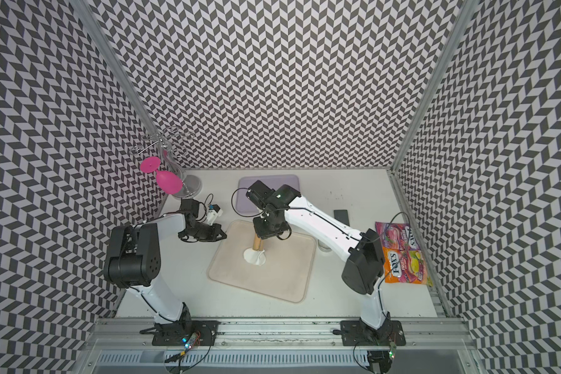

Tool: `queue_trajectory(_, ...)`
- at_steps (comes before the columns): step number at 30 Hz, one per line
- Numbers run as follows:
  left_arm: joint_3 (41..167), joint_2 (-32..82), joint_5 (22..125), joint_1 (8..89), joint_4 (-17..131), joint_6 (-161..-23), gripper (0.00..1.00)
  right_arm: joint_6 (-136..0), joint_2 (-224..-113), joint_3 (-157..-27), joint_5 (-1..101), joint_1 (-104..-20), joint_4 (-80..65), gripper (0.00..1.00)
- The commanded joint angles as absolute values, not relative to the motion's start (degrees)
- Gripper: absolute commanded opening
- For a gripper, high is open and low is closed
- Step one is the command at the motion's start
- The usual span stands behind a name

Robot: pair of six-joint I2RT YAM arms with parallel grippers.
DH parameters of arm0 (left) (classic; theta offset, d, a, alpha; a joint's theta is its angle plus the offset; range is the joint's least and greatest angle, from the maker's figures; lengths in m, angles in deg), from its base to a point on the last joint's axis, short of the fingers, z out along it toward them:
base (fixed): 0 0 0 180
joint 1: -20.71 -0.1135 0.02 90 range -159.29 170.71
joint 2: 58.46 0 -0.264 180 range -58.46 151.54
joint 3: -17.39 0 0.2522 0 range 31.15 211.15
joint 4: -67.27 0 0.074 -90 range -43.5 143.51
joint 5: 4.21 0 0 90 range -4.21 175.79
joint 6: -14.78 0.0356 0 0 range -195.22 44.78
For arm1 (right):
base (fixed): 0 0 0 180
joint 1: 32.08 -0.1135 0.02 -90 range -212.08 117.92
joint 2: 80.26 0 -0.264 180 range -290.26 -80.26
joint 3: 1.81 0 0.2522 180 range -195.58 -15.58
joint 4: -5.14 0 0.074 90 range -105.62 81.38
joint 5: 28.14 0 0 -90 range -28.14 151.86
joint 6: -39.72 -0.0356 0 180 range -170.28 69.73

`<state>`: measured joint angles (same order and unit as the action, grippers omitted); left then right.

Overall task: Roll out the dumpling wrappers from the dough
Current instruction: Flatten out the dough on the work surface.

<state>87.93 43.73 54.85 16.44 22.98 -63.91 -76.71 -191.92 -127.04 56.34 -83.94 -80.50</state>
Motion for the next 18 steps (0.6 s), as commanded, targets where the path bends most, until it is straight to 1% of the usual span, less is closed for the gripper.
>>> queue_trajectory(1,87.1,43.7,56.9,15.6,21.9,-62.8,0.0,-74.7,-193.5,-131.1,59.3,-86.8,-81.0,0.0)
queue_trajectory(5,87.1,43.6,57.0,15.6,21.8,-62.7,0.0,-73.7,-196.4,-135.9,60.1,-88.4,-82.7,0.0)
queue_trajectory(9,87.1,43.6,56.9,15.7,21.9,-62.7,0.0,-74.0,-197.9,-134.6,60.9,-88.2,-82.3,0.0)
queue_trajectory(12,87.0,43.5,57.0,15.6,21.9,-62.7,0.0,-74.5,-197.0,-129.6,60.4,-87.1,-80.5,0.0)
queue_trajectory(18,87.0,43.5,56.9,15.6,21.9,-62.7,0.0,-75.7,-190.3,-114.1,55.8,-83.7,-73.1,0.0)
